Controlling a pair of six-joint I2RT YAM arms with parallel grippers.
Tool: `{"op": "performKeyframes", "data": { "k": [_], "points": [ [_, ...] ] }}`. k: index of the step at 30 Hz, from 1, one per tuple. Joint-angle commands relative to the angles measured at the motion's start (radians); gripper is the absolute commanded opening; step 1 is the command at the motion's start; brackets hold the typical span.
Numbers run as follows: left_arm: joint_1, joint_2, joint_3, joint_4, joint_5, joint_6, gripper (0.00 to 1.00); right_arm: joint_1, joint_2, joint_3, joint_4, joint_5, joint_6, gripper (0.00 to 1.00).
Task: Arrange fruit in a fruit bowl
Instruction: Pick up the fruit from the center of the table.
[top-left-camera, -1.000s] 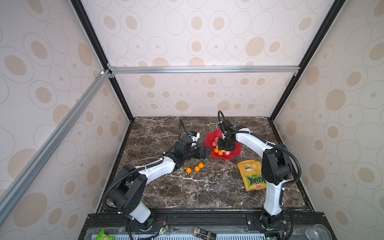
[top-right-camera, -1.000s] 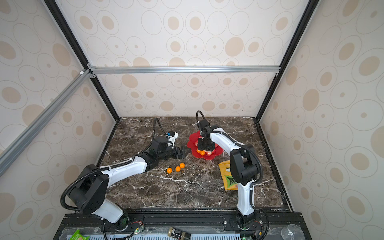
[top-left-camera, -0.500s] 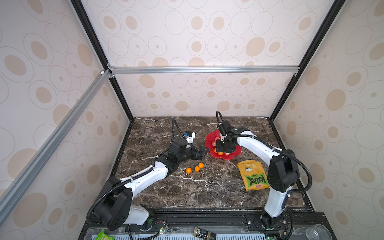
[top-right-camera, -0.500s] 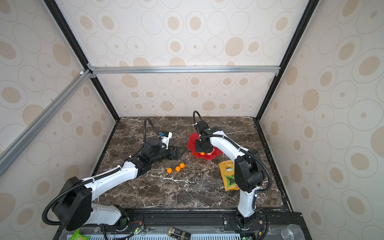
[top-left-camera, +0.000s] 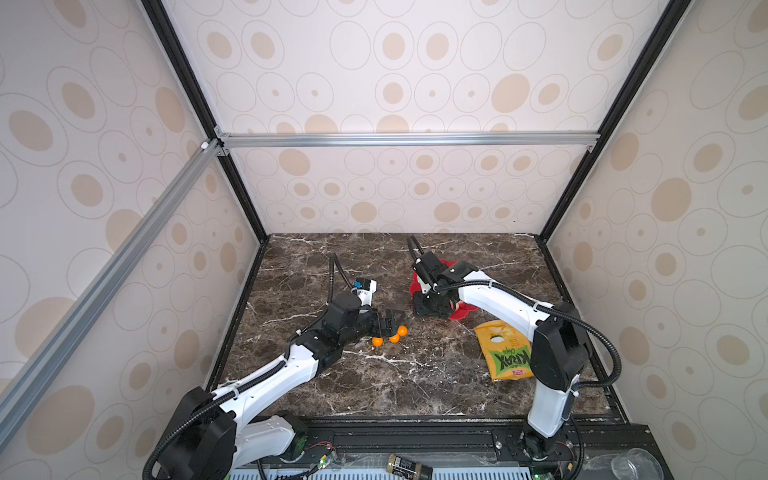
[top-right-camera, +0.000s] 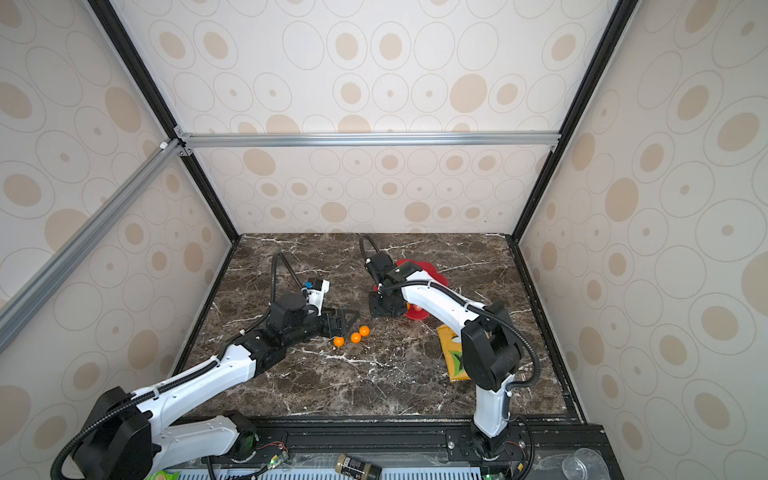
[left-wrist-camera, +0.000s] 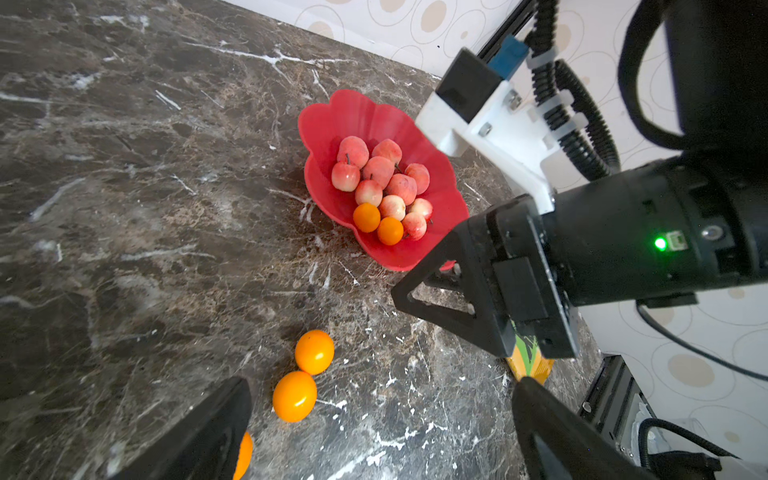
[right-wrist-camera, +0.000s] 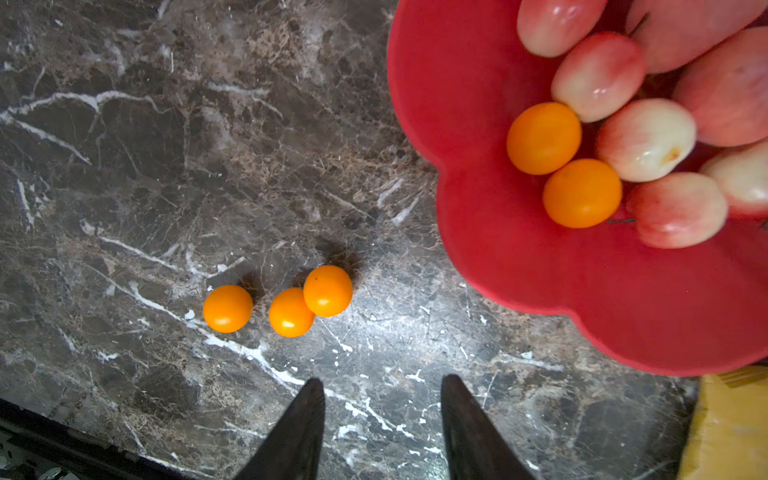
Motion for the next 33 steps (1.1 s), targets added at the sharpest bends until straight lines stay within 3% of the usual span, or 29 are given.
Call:
{"op": "performKeyframes", "data": {
  "k": [1, 7, 14, 24, 33],
  "points": [
    [-0.001, -0.056, -0.013, -0.067, -0.021, -0.016, 0.99, 0.029, 0.037, 0.037, -0.006, -0.006, 0.026, 0.49],
    [0.039, -0.169, -0.049, -0.181, -0.035, -0.017, 0.99, 0.085, 0.099, 0.104, -0.013, -0.02, 0.03, 0.48],
    [0.127, -0.287, -0.117, -0.217, 0.028, -0.05, 0.99, 0.15, 0.176, 0.178, -0.019, -0.037, 0.043, 0.49],
    [0.231, -0.376, -0.183, -0.239, 0.11, -0.084, 0.99, 0.21, 0.294, 0.31, -0.077, -0.035, 0.029, 0.51],
    [0.25, -0.422, -0.225, -0.262, 0.125, -0.096, 0.99, 0.238, 0.394, 0.407, -0.127, -0.024, 0.022, 0.54]
  ]
}}
